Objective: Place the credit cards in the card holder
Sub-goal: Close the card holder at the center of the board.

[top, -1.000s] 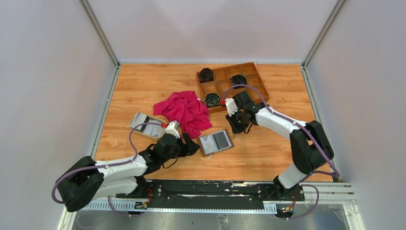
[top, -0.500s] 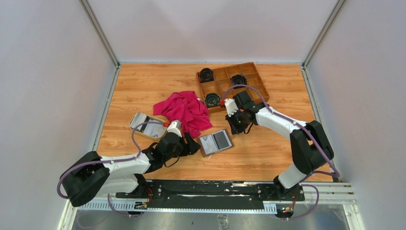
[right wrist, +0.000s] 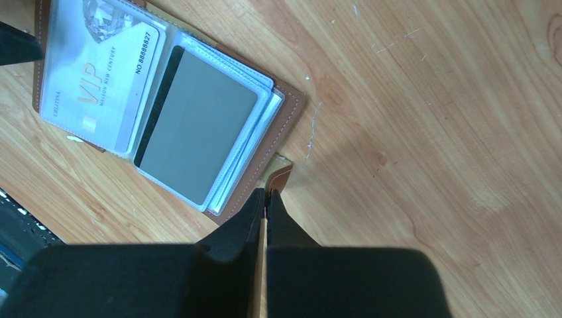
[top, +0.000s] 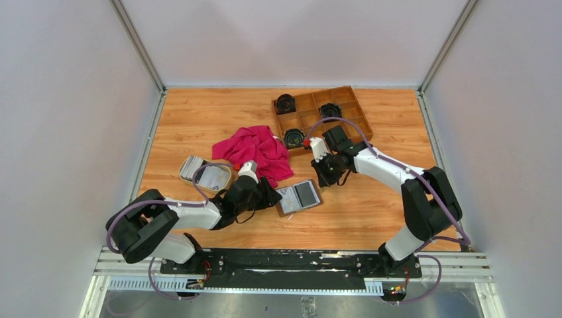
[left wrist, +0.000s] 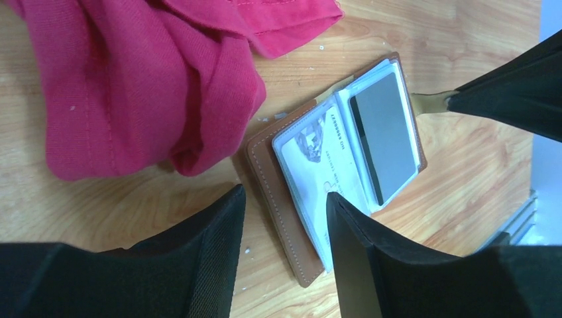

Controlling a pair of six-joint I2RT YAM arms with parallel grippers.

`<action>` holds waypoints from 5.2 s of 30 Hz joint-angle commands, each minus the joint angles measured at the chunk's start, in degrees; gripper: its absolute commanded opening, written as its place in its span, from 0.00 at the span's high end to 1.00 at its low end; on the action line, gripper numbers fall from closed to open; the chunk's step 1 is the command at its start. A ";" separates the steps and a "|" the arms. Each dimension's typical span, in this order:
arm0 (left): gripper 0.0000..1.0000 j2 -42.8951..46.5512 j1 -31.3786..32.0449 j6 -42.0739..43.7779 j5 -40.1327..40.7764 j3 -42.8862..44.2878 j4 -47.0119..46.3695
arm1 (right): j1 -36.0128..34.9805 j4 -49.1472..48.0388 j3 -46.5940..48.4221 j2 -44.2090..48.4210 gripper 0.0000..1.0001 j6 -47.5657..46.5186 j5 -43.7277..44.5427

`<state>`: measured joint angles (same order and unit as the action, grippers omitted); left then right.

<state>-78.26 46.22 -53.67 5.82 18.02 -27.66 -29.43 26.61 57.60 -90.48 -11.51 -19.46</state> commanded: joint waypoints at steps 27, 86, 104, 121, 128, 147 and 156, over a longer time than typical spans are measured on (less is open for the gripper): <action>0.55 -18.65 0.89 -4.64 -20.35 10.96 -24.37 | 0.69 1.42 2.07 2.50 1.00 0.66 -12.45; 0.76 -13.40 3.44 10.14 -9.78 19.62 14.04 | -1.35 2.89 6.70 -6.25 0.68 1.74 -20.92; 0.70 -3.67 3.36 12.23 -8.54 16.94 14.05 | 1.85 13.03 11.59 18.10 0.65 -24.74 -15.86; 0.29 23.04 1.30 29.08 -0.92 5.39 14.06 | 3.16 5.14 -5.37 21.17 0.16 -28.49 -37.83; 0.09 27.89 -1.36 30.91 -1.67 0.61 13.57 | 1.95 4.85 -2.94 16.56 0.18 -24.43 -28.64; 0.16 7.79 -4.61 31.03 -14.61 2.61 -0.25 | -3.26 4.61 -0.92 9.80 0.20 -23.03 -18.58; 0.30 -5.99 -5.00 31.74 -17.21 10.18 -0.29 | -3.58 2.87 1.15 4.92 0.25 -17.60 -18.59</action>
<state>-80.93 41.63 -22.90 -9.98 26.04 -26.02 -32.10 30.55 56.14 -82.41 -33.17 -38.79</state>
